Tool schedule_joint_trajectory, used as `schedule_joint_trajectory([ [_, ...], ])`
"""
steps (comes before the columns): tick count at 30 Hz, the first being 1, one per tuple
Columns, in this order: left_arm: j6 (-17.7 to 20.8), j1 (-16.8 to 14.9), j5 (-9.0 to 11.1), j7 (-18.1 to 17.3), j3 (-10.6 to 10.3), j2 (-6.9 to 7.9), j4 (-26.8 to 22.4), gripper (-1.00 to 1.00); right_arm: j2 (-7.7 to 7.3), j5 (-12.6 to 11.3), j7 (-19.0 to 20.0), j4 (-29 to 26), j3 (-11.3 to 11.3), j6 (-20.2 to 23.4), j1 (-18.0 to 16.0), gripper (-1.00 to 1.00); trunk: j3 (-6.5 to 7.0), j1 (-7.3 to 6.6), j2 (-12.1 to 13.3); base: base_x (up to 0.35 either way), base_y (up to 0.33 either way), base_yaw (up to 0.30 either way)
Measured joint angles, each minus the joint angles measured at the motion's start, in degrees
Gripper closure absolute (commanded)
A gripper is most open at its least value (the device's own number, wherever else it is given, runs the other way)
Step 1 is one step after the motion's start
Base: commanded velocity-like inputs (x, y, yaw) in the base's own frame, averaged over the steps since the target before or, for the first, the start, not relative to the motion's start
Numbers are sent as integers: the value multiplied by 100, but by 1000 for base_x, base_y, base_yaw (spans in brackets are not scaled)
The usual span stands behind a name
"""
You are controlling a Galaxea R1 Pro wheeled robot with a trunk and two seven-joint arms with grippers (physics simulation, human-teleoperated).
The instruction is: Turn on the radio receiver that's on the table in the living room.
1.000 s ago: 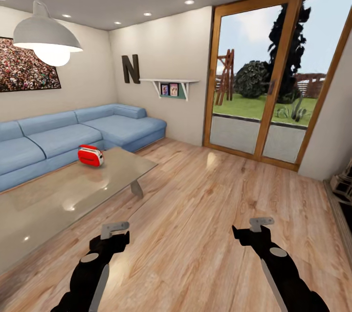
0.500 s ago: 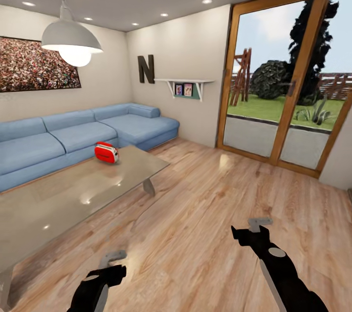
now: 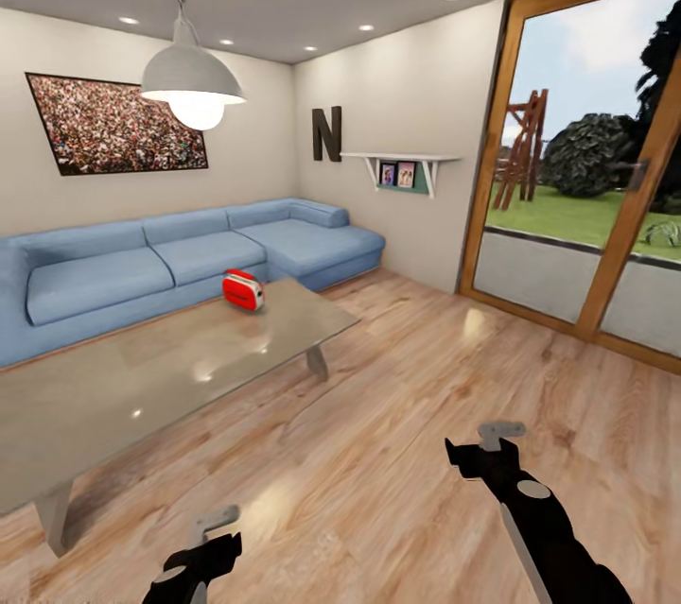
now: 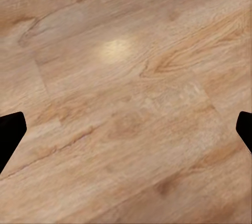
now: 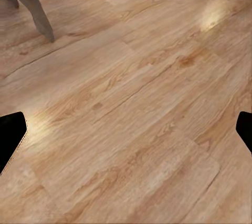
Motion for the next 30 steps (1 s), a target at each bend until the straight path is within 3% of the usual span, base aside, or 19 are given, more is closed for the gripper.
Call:
schedule_joint_trajectory([
  [1,-1,0,-6,2,0,1,3,-100,3,0,-11,0,206,-6,0,-100,0,0,0,272,-215,300],
  [5,-1,0,-9,9,16,1,3,-100,0,9,-22,0,328,-10,0,-100,0,0,0,286,-193,158],
  [11,1,0,-9,109,280,-21,3,-100,-2,-14,-26,0,296,-19,0,-100,0,0,0,309,-164,14],
  [30,30,1,-26,122,290,-60,3,-100,-3,-25,-29,0,298,-19,0,-100,0,0,0,321,-135,0],
])
